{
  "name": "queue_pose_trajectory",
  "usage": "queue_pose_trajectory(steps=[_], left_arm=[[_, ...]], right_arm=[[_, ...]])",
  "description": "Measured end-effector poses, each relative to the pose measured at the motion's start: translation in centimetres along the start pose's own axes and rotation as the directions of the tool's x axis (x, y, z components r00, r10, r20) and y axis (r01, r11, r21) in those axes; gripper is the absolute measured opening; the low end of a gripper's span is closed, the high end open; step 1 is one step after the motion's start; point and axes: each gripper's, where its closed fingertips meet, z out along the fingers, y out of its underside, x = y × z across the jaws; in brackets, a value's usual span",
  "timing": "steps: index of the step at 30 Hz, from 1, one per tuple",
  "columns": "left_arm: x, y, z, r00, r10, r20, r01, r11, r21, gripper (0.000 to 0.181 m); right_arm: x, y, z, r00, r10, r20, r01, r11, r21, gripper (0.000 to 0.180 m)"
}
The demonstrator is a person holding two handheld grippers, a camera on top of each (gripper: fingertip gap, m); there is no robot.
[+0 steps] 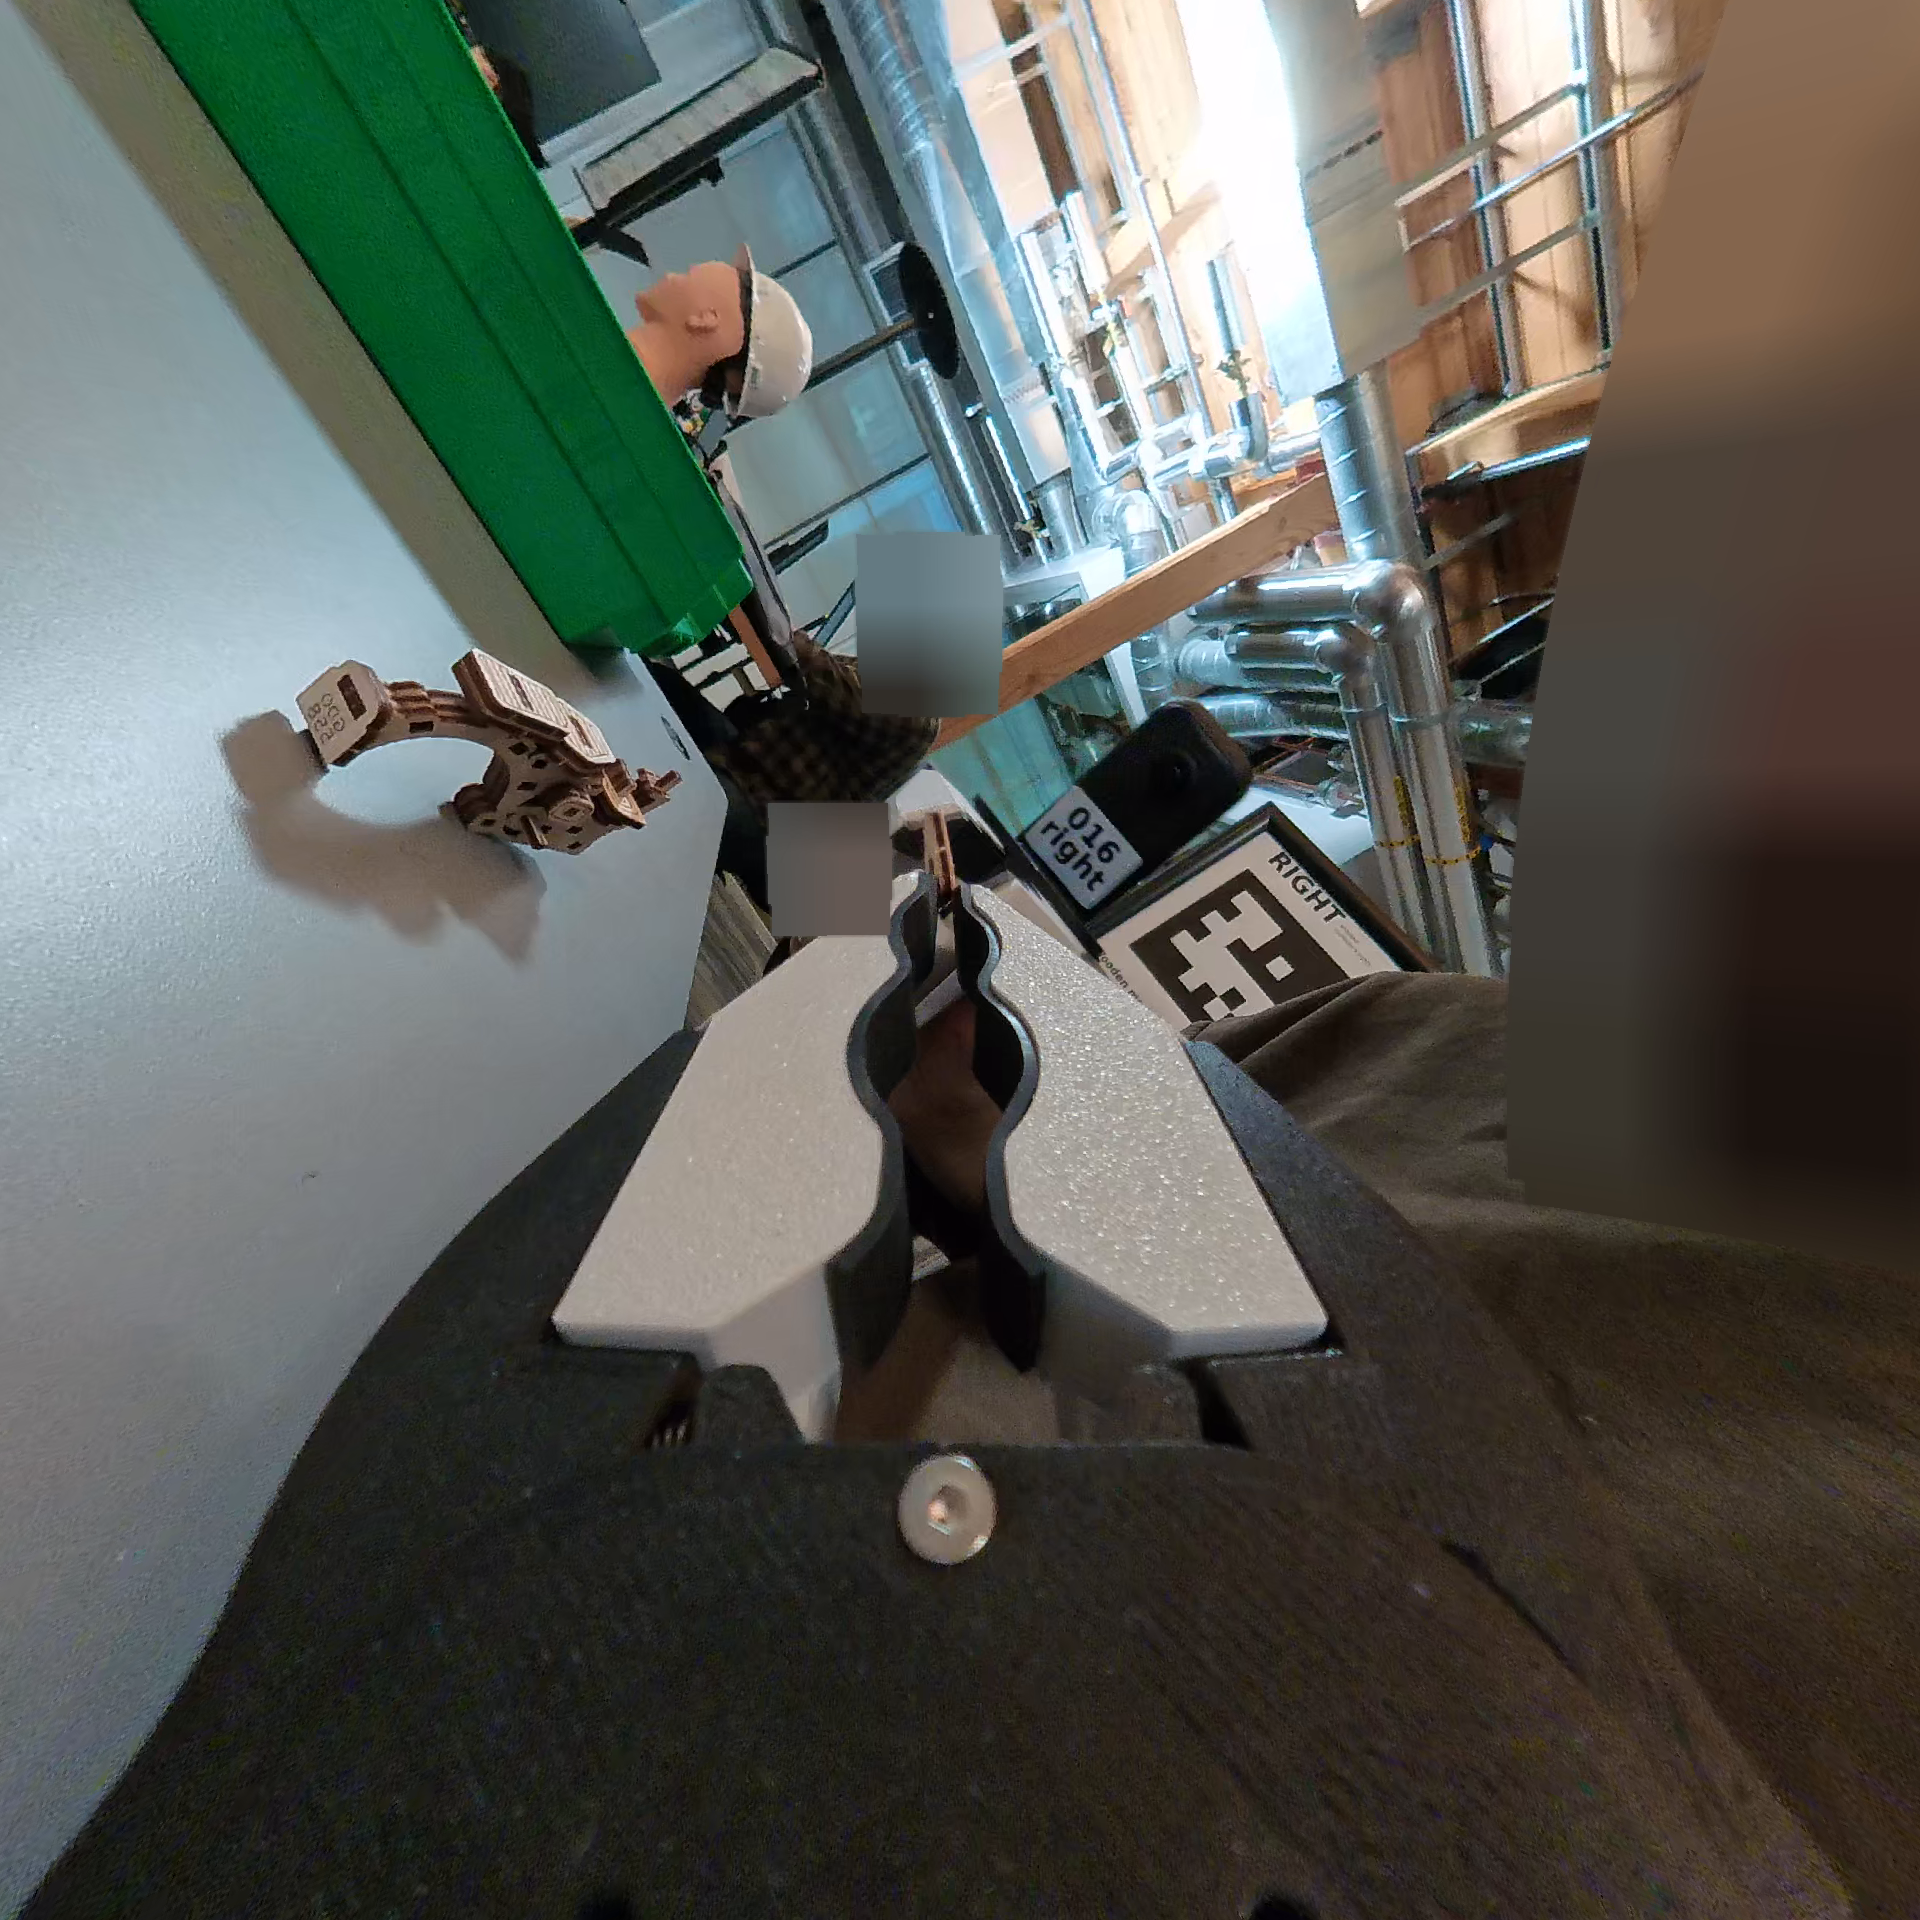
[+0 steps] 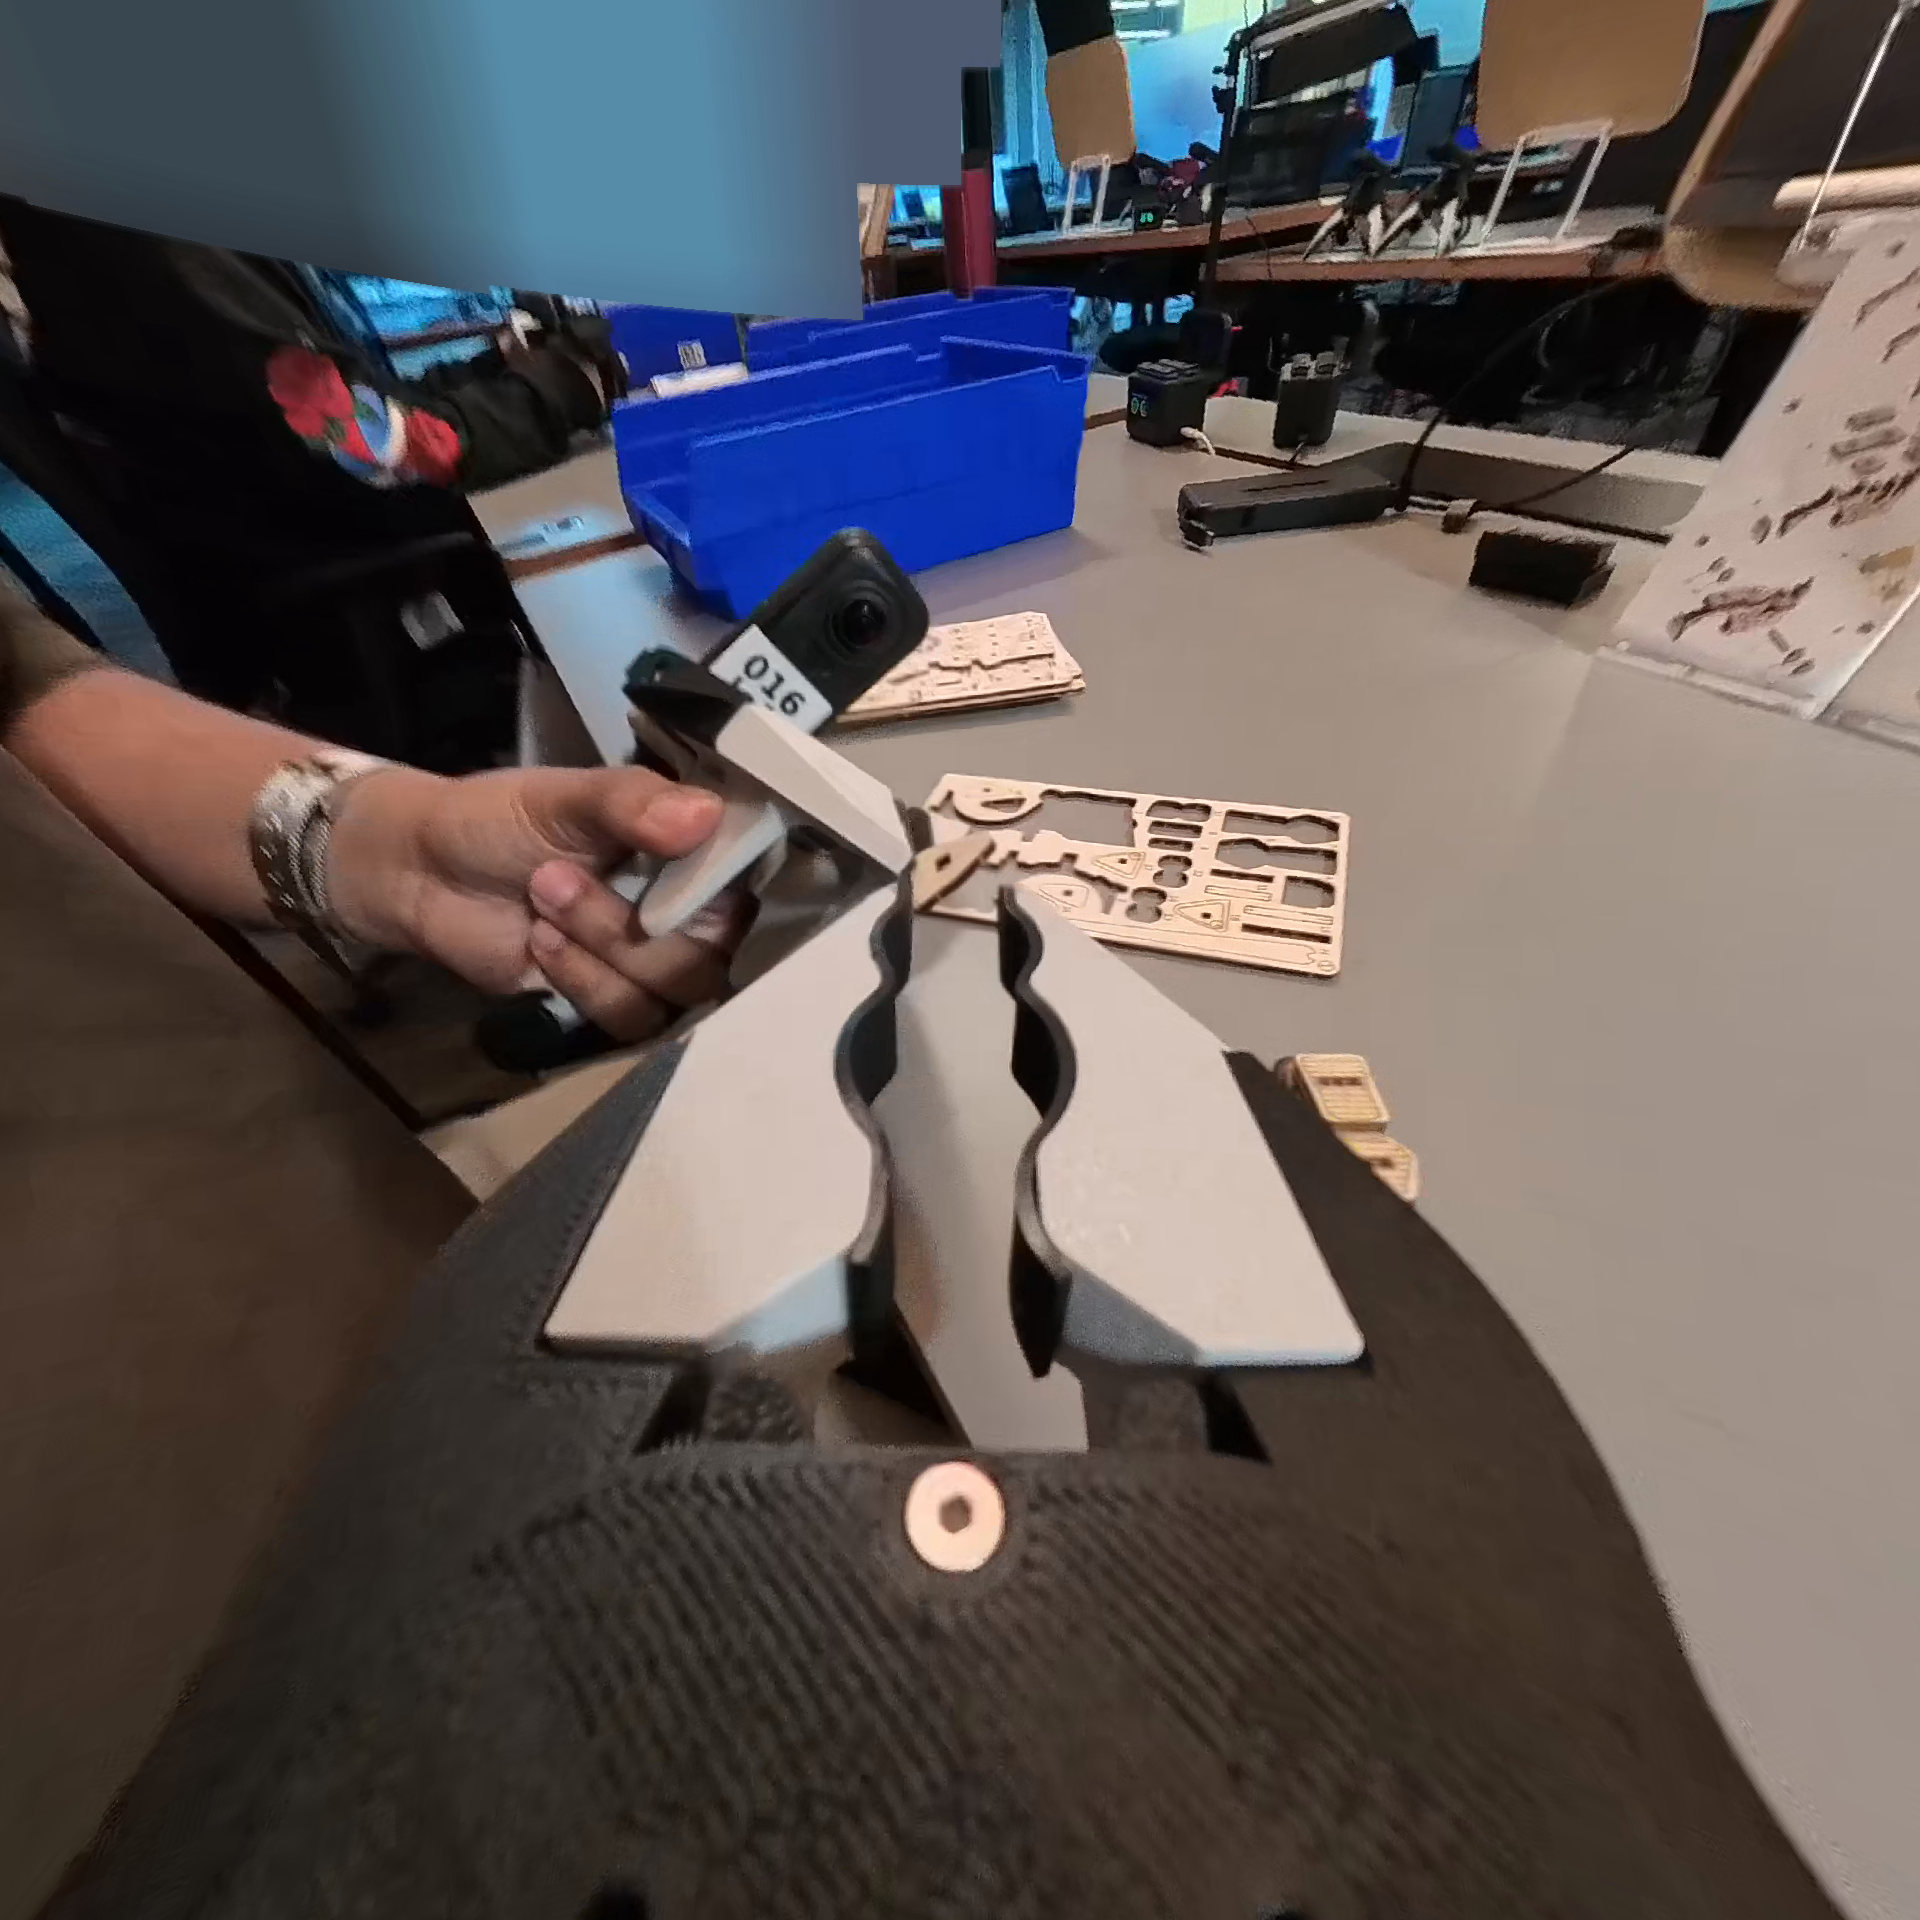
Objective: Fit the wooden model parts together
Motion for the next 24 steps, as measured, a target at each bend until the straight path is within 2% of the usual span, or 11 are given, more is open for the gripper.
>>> queue_pose_trajectory(steps=[1,7,13,19,24], left_arm=[[0.1,-0.1,0.0,1.000,0.005,-0.003,-0.005,1.000,0.007,0.000],[0.3,-1.4,-0.6,0.992,0.115,0.043,-0.118,0.990,0.076,0.000],[0.0,-1.7,-0.6,0.929,0.323,0.180,-0.334,0.942,0.038,0.000],[-0.1,-1.1,-0.3,0.792,0.542,0.282,-0.541,0.837,-0.090,0.000],[-0.4,-0.4,0.0,0.624,0.706,0.334,-0.677,0.703,-0.220,0.000]], right_arm=[[0.1,-0.2,-0.1,0.999,0.051,0.014,-0.051,0.999,0.015,0.016],[1.8,-1.1,-0.9,0.935,0.346,0.082,-0.353,0.931,0.095,0.019],[0.8,-0.7,-0.2,0.894,0.428,0.132,-0.439,0.896,0.069,0.018],[0.6,0.1,0.4,0.882,0.463,0.092,-0.468,0.882,0.046,0.027],[0.9,0.4,0.5,0.831,0.548,0.095,-0.554,0.831,0.047,0.030]])
